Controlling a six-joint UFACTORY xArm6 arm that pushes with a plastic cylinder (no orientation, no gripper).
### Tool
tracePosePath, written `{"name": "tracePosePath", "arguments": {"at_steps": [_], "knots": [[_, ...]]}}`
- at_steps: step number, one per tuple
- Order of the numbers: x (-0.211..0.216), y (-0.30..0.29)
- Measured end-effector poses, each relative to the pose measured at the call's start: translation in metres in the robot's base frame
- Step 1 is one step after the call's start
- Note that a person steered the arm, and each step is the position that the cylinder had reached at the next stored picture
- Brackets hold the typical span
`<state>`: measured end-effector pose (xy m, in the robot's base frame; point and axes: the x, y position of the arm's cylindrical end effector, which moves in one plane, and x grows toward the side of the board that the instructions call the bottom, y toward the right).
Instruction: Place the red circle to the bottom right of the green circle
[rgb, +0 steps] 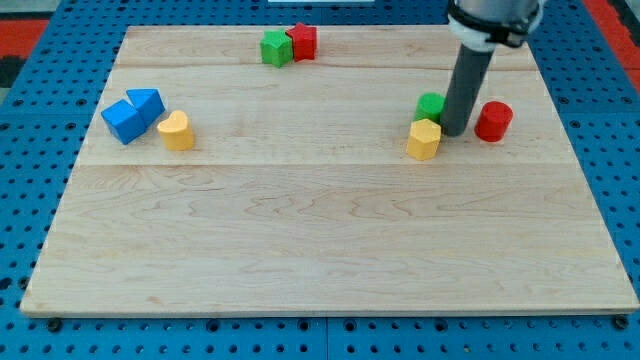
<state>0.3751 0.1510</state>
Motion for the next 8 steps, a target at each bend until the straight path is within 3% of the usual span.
{"name": "tracePosePath", "arguments": {"at_steps": [1,2,4,5,7,8], "knots": [[-0.01,-0.059],[-0.064,-0.055],[-0.08,-0.042],[-0.08,-0.103],[-0.082,-0.018],[-0.114,-0.036]]}}
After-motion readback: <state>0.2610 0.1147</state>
